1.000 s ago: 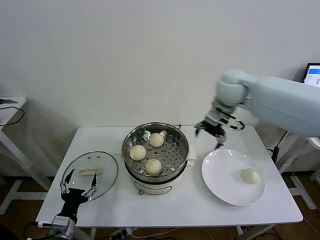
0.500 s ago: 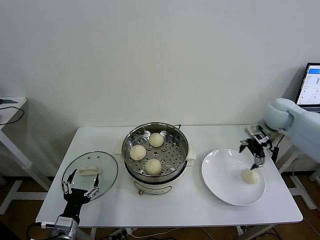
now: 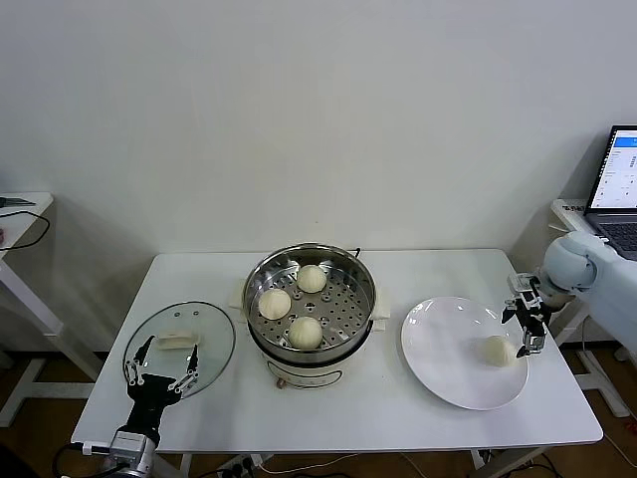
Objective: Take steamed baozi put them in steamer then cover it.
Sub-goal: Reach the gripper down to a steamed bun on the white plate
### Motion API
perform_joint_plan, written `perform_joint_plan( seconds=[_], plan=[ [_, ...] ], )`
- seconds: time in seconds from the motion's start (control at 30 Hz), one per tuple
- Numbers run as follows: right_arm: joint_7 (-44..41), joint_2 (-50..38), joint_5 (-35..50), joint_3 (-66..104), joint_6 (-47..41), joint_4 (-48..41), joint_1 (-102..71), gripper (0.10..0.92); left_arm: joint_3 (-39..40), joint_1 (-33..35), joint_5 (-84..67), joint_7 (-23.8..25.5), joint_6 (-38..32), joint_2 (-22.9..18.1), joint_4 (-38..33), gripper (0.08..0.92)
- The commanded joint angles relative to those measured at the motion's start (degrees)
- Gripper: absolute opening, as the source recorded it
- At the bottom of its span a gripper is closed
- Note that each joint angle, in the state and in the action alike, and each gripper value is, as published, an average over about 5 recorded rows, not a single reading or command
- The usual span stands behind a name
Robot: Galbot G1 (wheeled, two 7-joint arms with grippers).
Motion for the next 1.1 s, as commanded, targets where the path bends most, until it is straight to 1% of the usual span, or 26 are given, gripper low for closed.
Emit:
perform_joint_plan(
  seconds=[0.03,0.27,0.77,0.87,1.1],
  plan=[
    [2.34,3.0,-3.75,7.33,0.35,-3.75,-7.23,0.823,0.1,-0.15,0.11,-0.12,0.17,0.01,0.22,0.823],
    [2.57,4.71,-4.74,7.27,1.08,-4.5,-7.51,0.823,-0.18,-0.13,0.11,-0.14,0.17,0.01,0.65,0.823],
    [1.33,5.37,-7.06,7.26,1.71,-4.62,-7.93,0.821,-0.24,-0.55,0.08,-0.09,0.13,-0.02,1.11,0.823],
    [1.36,5.33,-7.19,7.48,1.81,-4.58,-8.05,0.805,-0.16,-0.54,0.08,-0.07,0.08,-0.08,1.17,0.823],
    [1.36,5.18,-7.15,7.83,1.9,-4.26,-8.09,0.726,0.2,-0.51,0.13,-0.12,0.12,-0.31,1.01,0.823]
  ],
)
